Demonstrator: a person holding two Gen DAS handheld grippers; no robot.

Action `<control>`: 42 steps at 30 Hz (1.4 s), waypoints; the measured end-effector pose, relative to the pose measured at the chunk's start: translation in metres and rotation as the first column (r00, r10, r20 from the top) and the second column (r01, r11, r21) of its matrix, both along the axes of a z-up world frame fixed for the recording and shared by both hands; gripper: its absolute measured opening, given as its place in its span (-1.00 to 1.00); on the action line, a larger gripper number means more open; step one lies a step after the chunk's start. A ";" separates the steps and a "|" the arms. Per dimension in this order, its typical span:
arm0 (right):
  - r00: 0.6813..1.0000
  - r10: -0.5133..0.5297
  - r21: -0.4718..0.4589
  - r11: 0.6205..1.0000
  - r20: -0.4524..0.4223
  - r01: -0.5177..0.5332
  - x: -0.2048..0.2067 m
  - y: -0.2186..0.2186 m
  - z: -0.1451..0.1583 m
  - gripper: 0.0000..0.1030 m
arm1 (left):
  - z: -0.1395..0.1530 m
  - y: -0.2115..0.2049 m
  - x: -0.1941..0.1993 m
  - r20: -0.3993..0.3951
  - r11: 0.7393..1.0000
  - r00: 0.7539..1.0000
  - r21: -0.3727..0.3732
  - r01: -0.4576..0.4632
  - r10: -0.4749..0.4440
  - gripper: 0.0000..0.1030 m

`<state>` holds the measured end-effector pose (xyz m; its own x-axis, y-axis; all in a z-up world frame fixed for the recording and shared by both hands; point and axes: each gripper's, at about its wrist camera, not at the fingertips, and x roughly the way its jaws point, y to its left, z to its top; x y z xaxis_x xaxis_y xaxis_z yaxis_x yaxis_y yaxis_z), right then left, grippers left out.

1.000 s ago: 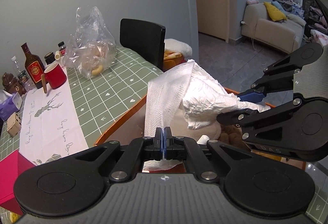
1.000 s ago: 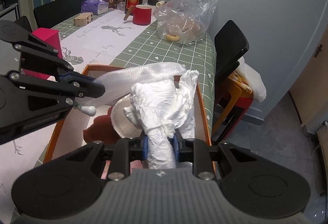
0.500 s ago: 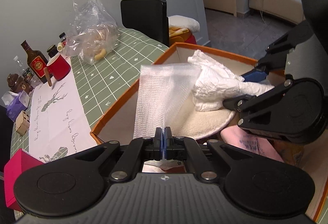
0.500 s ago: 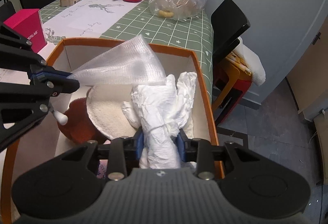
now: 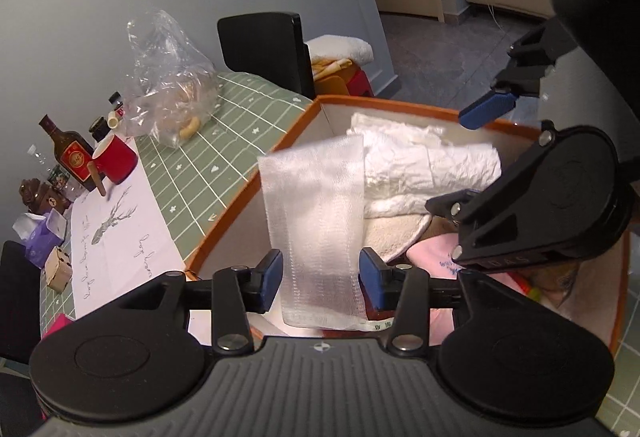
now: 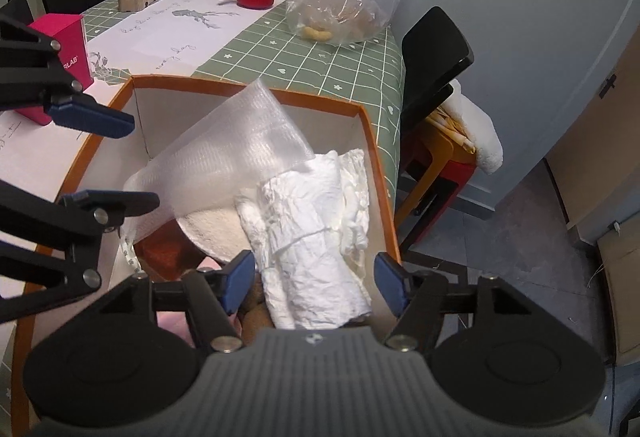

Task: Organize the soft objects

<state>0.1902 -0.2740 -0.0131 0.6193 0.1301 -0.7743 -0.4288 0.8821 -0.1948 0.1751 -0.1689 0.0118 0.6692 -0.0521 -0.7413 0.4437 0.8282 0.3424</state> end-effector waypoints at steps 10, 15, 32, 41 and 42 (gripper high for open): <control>0.995 -0.038 0.064 0.997 0.088 0.033 -0.057 -0.011 0.070 0.75 | 0.067 0.022 -0.039 0.082 0.991 0.996 -0.129 0.038 -0.028 0.56; 0.982 -0.122 0.168 0.981 0.145 0.098 -0.094 -0.020 0.096 0.89 | 0.081 0.041 -0.061 0.085 0.961 0.996 -0.278 0.008 0.016 0.83; 0.886 -0.457 0.291 0.861 0.084 0.417 -0.175 -0.013 0.044 0.95 | 0.025 0.075 -0.092 -0.046 0.882 0.984 -0.438 -0.177 0.174 0.84; 0.856 -0.514 0.295 0.827 0.051 0.479 -0.173 -0.011 0.021 0.95 | 0.002 0.073 -0.102 -0.064 0.892 0.979 -0.402 -0.205 0.195 0.96; 0.856 -0.514 0.290 0.828 0.052 0.479 -0.173 -0.010 0.020 0.95 | 0.000 0.072 -0.102 -0.065 0.894 0.978 -0.397 -0.205 0.196 0.96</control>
